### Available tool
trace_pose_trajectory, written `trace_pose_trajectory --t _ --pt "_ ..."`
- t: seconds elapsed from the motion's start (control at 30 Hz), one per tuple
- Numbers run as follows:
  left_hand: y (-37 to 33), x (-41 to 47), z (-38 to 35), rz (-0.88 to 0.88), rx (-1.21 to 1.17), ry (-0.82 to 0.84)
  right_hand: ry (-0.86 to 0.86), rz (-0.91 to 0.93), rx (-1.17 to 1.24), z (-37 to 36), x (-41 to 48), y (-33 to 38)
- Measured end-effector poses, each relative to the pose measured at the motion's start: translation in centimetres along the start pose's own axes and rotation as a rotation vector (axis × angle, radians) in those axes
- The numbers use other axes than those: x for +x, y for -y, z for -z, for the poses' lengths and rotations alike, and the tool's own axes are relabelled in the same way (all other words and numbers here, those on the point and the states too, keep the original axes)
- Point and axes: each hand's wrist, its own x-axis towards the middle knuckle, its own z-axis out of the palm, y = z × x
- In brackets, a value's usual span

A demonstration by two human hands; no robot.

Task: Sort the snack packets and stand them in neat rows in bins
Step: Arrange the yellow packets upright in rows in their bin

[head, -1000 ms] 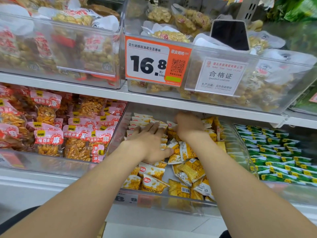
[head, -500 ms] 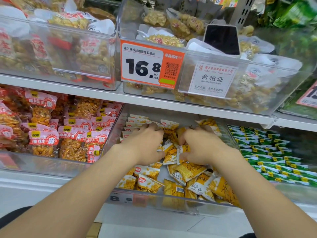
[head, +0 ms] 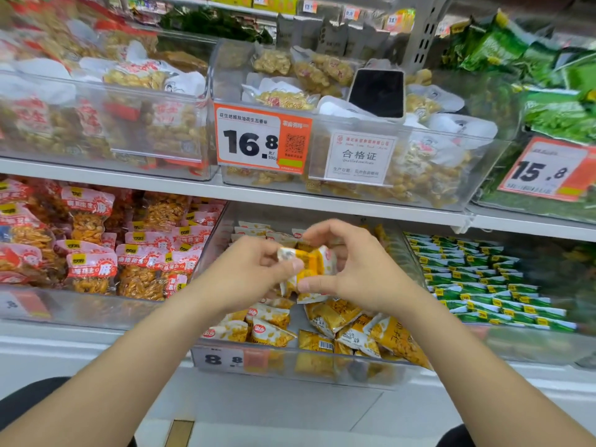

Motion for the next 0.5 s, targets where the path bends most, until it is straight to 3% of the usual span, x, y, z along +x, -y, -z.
trace_pose_trajectory --t 0.1,0.2,0.4,0.5 --pt "0.1 -0.3 0.7 0.131 -0.164 -0.060 0.016 -0.147 0.222 0.6 -0.1 0.2" --pt "0.2 -0.4 1.3 0.179 -0.231 0.005 -0.012 -0.240 0.300 0.2 0.1 0.3" --pt "0.4 0.1 1.5 0.167 -0.053 0.091 0.023 -0.345 0.365 -1.1 1.1 1.1" --pt "0.7 0.9 1.6 0.205 -0.082 0.003 -0.057 -0.410 0.466 -1.8 2.2 1.3"
